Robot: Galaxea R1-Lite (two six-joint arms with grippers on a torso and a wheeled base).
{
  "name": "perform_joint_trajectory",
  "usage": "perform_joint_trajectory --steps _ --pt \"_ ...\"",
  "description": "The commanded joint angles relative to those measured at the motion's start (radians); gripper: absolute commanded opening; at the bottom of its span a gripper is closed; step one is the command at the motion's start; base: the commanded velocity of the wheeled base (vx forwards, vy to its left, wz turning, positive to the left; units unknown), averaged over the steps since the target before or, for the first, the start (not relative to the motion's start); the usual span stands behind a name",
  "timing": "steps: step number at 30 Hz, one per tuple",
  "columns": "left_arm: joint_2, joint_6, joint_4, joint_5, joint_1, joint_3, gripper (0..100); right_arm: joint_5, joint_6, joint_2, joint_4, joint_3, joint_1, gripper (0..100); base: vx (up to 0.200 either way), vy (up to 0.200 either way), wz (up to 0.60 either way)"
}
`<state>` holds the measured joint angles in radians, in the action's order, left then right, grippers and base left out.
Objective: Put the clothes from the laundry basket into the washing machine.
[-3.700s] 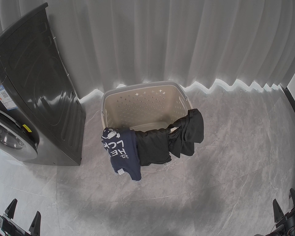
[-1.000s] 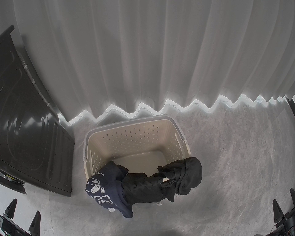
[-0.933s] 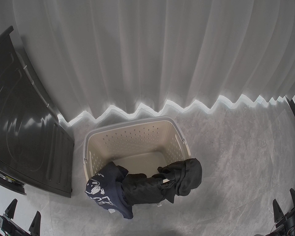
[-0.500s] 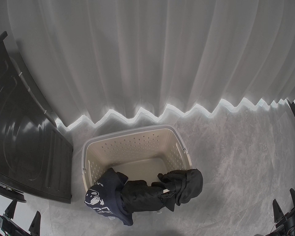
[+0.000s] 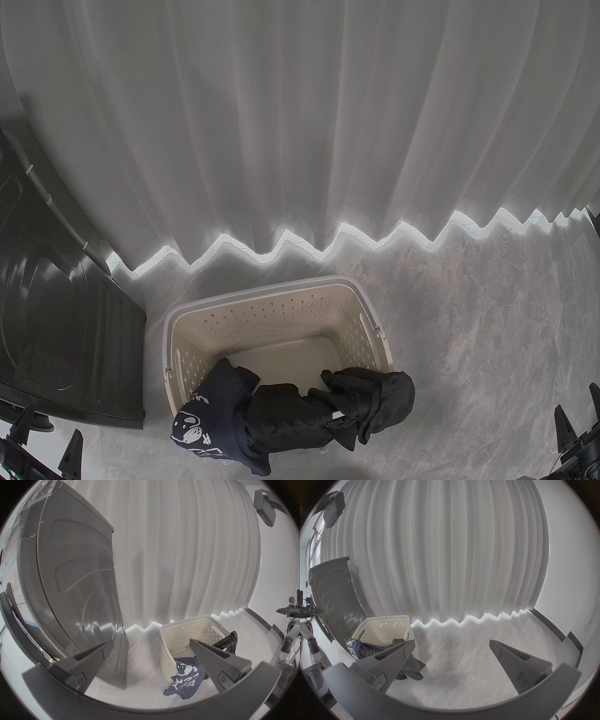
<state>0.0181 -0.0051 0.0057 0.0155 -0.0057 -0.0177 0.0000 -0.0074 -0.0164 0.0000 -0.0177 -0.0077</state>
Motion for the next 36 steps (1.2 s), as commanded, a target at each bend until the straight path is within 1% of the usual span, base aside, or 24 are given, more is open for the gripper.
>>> perform_joint_trajectory --steps 1,3,6,12,17,21,30,35,36 --pt "-0.018 -0.001 0.000 0.000 0.000 0.018 100 0.000 0.000 0.016 0.000 0.018 0.000 100 0.200 0.000 0.00" --pt "-0.018 -0.001 0.000 0.000 0.000 0.018 100 0.000 0.000 0.016 0.000 0.018 0.000 100 0.200 0.000 0.00" --pt "-0.018 -0.001 0.000 0.000 0.000 0.018 100 0.000 0.000 0.016 0.000 0.018 0.000 100 0.000 0.000 0.00" --pt "-0.018 -0.001 0.000 0.000 0.000 0.018 100 0.000 0.000 0.016 0.000 0.018 0.000 100 0.200 0.000 0.00" --pt "-0.018 -0.003 0.000 0.000 0.000 0.018 100 0.000 0.000 0.016 0.000 0.018 0.000 100 0.000 0.000 0.00" --pt "-0.018 -0.001 0.000 0.000 0.000 0.018 100 0.000 0.000 0.016 0.000 0.018 0.000 100 0.200 0.000 0.00" --pt "-0.018 -0.003 0.000 0.000 0.000 0.018 100 0.000 0.000 0.016 0.000 0.018 0.000 100 0.000 0.000 0.00" --pt "-0.018 -0.003 0.000 0.000 0.000 0.018 100 0.000 0.000 0.016 0.000 0.018 0.000 100 0.200 0.000 0.00" --pt "-0.018 -0.001 0.000 0.000 0.000 0.018 100 0.000 0.000 0.016 0.000 0.018 0.000 100 0.000 0.000 0.00"
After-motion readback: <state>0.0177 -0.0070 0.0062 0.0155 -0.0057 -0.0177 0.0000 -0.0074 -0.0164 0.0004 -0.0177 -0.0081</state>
